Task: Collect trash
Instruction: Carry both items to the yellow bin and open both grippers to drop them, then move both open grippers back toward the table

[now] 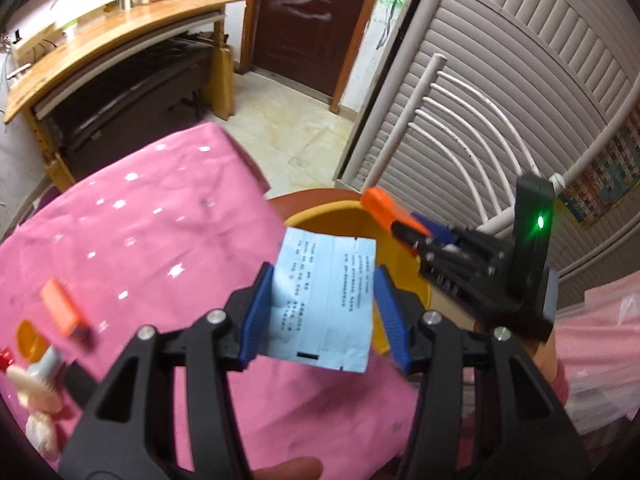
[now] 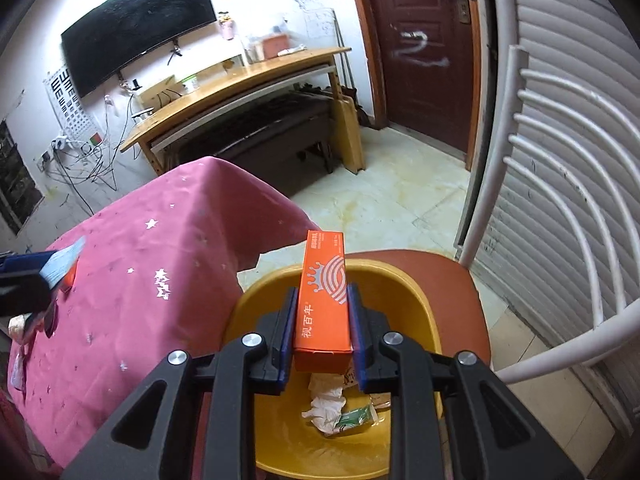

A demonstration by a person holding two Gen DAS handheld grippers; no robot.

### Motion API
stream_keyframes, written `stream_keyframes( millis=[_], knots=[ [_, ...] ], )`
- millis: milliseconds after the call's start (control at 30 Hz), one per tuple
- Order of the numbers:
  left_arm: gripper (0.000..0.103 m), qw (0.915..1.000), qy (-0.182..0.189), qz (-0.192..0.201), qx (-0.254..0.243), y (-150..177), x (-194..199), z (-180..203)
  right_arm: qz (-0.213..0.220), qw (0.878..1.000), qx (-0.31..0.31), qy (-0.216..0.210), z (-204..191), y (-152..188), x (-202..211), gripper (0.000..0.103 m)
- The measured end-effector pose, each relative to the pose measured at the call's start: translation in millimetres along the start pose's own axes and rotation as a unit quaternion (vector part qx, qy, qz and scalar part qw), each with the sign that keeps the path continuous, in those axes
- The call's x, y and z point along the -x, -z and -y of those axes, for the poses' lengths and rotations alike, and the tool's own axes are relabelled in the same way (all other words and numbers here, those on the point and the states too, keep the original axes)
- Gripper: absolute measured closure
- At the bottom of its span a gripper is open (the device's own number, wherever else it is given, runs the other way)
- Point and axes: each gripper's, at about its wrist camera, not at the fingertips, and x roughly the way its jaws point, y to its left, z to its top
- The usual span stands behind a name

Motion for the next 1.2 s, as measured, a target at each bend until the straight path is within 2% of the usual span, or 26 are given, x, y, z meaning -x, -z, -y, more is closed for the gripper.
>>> stream_keyframes(
  millis=[200, 300, 333, 367, 467, 533, 800, 967, 1067, 1200],
  knots=[
    [0.054, 0.9998, 0.003, -0.019, 0.002, -20, -38, 20, -0.021, 1.000, -0.021, 0.003, 16, 2, -14, 0.084],
    [0.054, 0.9996, 0.017, -0.021, 0.008, -24, -50, 27, -0.029, 0.999, -0.025, 0.012, 20, 4, -18, 0.083],
    [0.051, 0.9996, 0.018, -0.020, 0.010, -24, -52, 27, -0.030, 0.999, -0.028, 0.014, 22, 4, -19, 0.081],
    [0.043, 0.9995, 0.018, -0.023, 0.012, -25, -56, 29, -0.031, 0.999, -0.031, 0.013, 24, 5, -20, 0.079],
    [0.030, 0.9994, 0.013, -0.026, 0.019, -24, -59, 29, -0.030, 0.999, -0.035, 0.019, 24, 6, -19, 0.067],
    [0.030, 0.9993, 0.014, -0.026, 0.023, -23, -57, 28, -0.030, 0.999, -0.034, 0.018, 23, 6, -20, 0.060],
    [0.026, 0.9990, 0.016, -0.016, 0.038, -19, -41, 20, -0.028, 0.999, -0.031, 0.011, 21, 5, -20, 0.058],
    [0.026, 0.9986, 0.021, -0.003, 0.048, -13, -24, 13, -0.016, 0.999, -0.036, 0.007, 22, 2, -15, 0.054],
    [0.019, 0.9983, 0.020, 0.014, 0.053, -4, -7, 6, -0.006, 0.999, -0.033, -0.007, 16, 0, -10, 0.048],
    [0.016, 0.9971, 0.011, 0.036, 0.067, 10, 18, -9, 0.002, 0.999, -0.017, -0.040, -4, -2, -6, 0.039]
  ],
)
